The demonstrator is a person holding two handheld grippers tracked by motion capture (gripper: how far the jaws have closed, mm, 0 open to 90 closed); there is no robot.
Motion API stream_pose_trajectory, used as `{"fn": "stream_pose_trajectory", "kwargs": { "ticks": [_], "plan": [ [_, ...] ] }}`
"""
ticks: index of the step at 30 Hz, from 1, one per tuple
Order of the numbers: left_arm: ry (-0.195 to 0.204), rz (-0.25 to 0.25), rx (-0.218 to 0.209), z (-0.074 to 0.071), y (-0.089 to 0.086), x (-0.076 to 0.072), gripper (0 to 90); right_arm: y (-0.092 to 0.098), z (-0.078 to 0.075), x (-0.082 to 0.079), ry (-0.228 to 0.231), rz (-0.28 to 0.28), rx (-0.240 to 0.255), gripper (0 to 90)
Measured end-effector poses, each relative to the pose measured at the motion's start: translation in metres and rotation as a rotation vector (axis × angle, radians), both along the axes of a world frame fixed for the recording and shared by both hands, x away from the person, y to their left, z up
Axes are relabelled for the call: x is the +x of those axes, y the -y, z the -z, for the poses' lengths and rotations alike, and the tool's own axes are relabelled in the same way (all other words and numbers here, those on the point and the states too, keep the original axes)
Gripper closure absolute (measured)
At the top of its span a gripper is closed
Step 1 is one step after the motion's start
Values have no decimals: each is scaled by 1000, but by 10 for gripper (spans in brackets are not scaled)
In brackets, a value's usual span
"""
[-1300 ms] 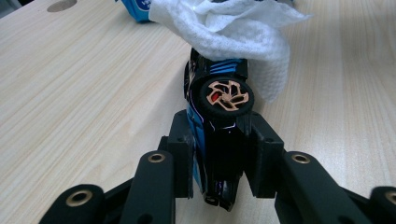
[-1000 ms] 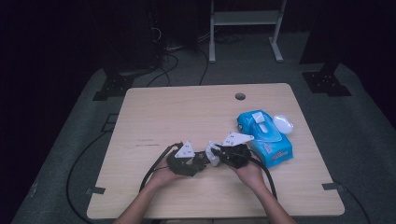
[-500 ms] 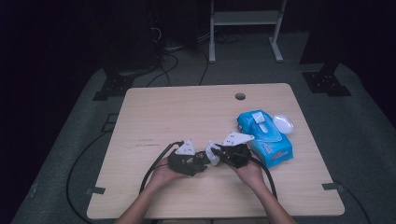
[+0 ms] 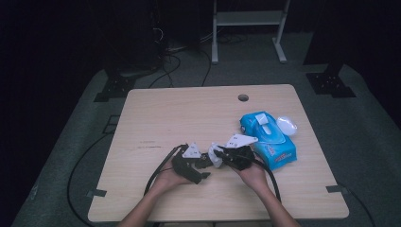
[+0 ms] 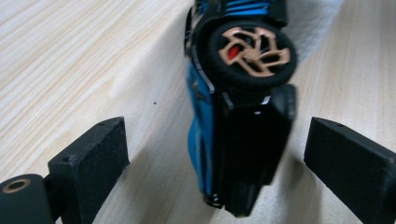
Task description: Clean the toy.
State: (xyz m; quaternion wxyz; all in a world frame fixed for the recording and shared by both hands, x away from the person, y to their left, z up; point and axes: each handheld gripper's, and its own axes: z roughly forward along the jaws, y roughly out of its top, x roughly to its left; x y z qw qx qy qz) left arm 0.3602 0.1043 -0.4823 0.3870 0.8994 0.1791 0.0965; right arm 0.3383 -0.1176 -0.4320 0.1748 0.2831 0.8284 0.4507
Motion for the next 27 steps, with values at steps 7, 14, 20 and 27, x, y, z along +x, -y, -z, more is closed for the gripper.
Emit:
{"fn": "stream_pose_trajectory", "kwargs": {
  "ticks": [7,14,20,27],
  "plan": [
    [59,59,-16,-3,4,-5,361,0,0,0,-1,2,1,783],
    [85,39,-33,-1,8,-2,584,0,0,0,0,2,-1,782],
    [88,44,-36,-1,7,-2,644,0,0,0,-1,2,-2,782],
    [117,38,-70,-3,-3,-7,657,1,0,-1,-12,11,10,782]
  ]
}}
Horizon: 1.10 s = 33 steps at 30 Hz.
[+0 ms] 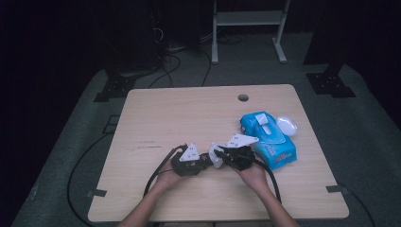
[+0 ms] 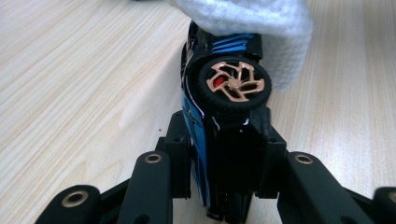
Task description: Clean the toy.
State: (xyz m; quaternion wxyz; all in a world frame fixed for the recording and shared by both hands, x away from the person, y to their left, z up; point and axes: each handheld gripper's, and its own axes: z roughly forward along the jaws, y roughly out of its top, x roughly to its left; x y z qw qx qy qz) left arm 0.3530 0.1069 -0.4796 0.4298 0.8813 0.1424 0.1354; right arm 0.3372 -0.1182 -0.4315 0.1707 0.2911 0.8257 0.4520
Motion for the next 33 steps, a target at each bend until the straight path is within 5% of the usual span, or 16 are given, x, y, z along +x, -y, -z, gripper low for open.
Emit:
{"fn": "stream_pose_trajectory", "kwargs": {
  "ticks": [3,7,10,15,18,25,30,33],
  "plan": [
    [10,-3,-6,0,-1,-1,658,0,0,0,3,1,-5,783],
    [33,8,-77,-9,-7,-3,702,4,-1,0,-4,14,0,782],
    [42,16,-53,-10,-4,-5,708,8,0,4,-38,14,35,783],
    [37,23,-62,-9,-5,-4,707,7,-2,3,-27,19,16,782],
    [31,35,-45,-11,-4,-3,688,18,-9,3,-7,45,39,783],
    [20,39,-2,-23,14,0,482,53,-17,-6,4,86,56,782],
    [1,40,49,-30,32,10,455,66,-10,-9,-16,109,58,782],
    [-30,43,99,-30,39,17,513,69,-4,-7,-35,116,57,782]
  ]
}}
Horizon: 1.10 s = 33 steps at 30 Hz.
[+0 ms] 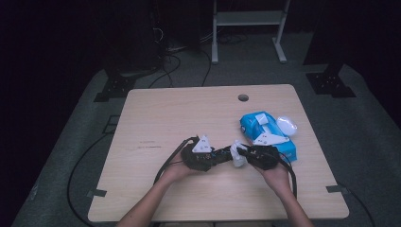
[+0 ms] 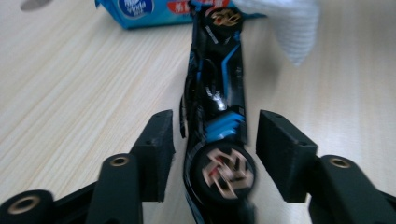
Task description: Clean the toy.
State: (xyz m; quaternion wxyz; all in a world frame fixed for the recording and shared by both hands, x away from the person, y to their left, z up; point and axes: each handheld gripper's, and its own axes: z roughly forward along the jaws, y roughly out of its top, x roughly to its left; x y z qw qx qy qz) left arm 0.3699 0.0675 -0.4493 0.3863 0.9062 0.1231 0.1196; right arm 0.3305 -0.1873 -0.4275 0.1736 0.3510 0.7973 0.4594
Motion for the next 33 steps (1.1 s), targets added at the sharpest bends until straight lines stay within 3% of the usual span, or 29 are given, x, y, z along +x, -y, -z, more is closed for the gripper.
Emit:
{"fn": "stream_pose_trajectory", "kwargs": {
  "ticks": [2,10,19,24,28,33],
  "plan": [
    [1,2,5,0,0,2,579,0,2,1,-8,1,-2,782],
    [-8,25,9,-2,-17,-3,589,-7,3,1,-13,-14,4,781],
    [-25,4,10,-4,-72,-14,589,-21,4,-2,-18,-58,8,781],
    [-31,-18,11,-4,-94,-18,589,-31,7,-2,-29,-86,16,781],
    [-34,-13,10,-5,-97,-20,582,-36,9,-2,-36,-100,18,781],
    [-19,-17,23,-14,-86,-18,464,-34,10,-2,-45,-99,35,781]
  ]
}}
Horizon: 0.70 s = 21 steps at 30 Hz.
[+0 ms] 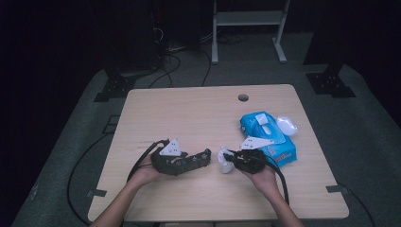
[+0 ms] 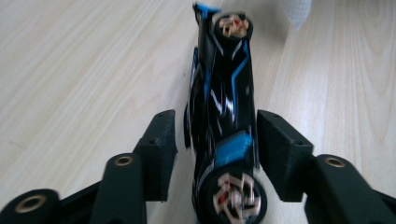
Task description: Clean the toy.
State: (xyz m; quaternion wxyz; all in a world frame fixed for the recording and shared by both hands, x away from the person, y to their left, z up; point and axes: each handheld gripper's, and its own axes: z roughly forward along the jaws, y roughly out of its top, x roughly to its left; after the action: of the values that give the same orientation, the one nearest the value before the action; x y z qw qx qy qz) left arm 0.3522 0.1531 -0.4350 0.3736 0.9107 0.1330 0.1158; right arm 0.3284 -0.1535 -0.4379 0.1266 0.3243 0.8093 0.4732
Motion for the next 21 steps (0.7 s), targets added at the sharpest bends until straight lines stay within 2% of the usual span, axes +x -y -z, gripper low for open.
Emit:
{"fn": "stream_pose_trajectory", "kwargs": {
  "ticks": [5,8,12,16,18,21],
  "plan": [
    [0,8,42,-3,18,7,439,2,0,-1,0,-2,6,781],
    [-12,11,84,-1,31,12,438,2,2,-1,-3,-3,6,781],
    [-30,13,112,1,45,16,443,1,3,-1,-6,-5,2,781],
    [-40,23,185,4,55,21,473,-1,4,-1,-12,-8,4,781],
    [-48,34,195,3,57,21,548,-1,4,-1,-13,-9,3,781],
    [-48,38,196,2,58,20,569,-2,4,-1,-13,-9,8,781]
  ]
}}
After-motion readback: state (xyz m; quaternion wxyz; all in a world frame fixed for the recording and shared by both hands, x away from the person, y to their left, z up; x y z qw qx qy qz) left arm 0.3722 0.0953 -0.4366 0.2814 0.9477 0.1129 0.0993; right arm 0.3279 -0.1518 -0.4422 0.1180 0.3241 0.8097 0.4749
